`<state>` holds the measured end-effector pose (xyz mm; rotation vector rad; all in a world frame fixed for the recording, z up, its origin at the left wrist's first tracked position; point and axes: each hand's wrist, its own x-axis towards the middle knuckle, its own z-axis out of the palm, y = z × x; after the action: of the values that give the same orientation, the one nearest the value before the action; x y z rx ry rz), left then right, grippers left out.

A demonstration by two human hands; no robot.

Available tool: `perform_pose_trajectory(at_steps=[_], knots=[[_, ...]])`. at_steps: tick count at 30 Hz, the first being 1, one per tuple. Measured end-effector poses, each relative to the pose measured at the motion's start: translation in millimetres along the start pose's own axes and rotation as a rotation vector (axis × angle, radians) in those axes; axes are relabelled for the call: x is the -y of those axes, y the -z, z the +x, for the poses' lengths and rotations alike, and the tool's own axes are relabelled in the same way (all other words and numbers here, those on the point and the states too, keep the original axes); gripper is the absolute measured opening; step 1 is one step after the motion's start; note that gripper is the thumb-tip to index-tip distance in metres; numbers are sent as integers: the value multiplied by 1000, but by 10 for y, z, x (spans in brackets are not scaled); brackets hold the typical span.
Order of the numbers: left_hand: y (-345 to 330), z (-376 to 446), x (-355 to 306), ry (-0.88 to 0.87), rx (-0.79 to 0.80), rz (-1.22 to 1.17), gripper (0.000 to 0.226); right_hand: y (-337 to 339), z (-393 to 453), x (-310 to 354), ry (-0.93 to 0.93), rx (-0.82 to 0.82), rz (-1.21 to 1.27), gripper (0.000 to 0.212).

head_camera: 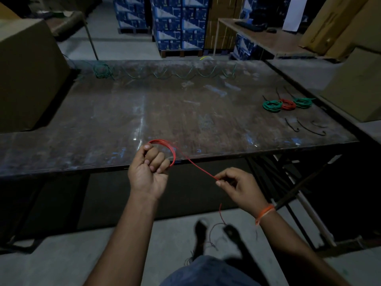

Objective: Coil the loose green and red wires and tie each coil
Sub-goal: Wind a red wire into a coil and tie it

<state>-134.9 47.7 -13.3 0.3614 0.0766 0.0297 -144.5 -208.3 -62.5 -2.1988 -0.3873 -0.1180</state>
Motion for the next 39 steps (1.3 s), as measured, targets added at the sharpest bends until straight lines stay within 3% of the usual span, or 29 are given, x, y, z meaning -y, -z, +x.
perform_pose_trajectory(at_steps=[2, 6, 10, 17, 22, 27, 33, 39], knots=[[-4, -2, -21, -44, -13, 29, 20, 46, -15, 66, 104, 9, -46, 13], [-28, -11, 52, -100, -19, 157, 29, 115, 29, 406, 345, 68, -112, 12], [-124, -70, 210, -208, -68, 469, 32, 163, 146, 794, 537, 31, -176, 14], [-199, -234, 425, -192, 94, 859, 33, 270, 335, 1078, 703, -38, -207, 12], [-265, -304, 456, -117, 188, 854, 44, 316, 418, 1145, 665, -70, -165, 10], [-335, -376, 526, -86, 251, 921, 41, 405, 463, 943, 495, -40, -63, 21], [-431, -427, 700, -28, 183, 861, 36, 519, 461, 575, 290, 203, 20, 22], [-623, -421, 1017, -35, 139, 774, 34, 675, 422, 449, 314, 139, 129, 26]])
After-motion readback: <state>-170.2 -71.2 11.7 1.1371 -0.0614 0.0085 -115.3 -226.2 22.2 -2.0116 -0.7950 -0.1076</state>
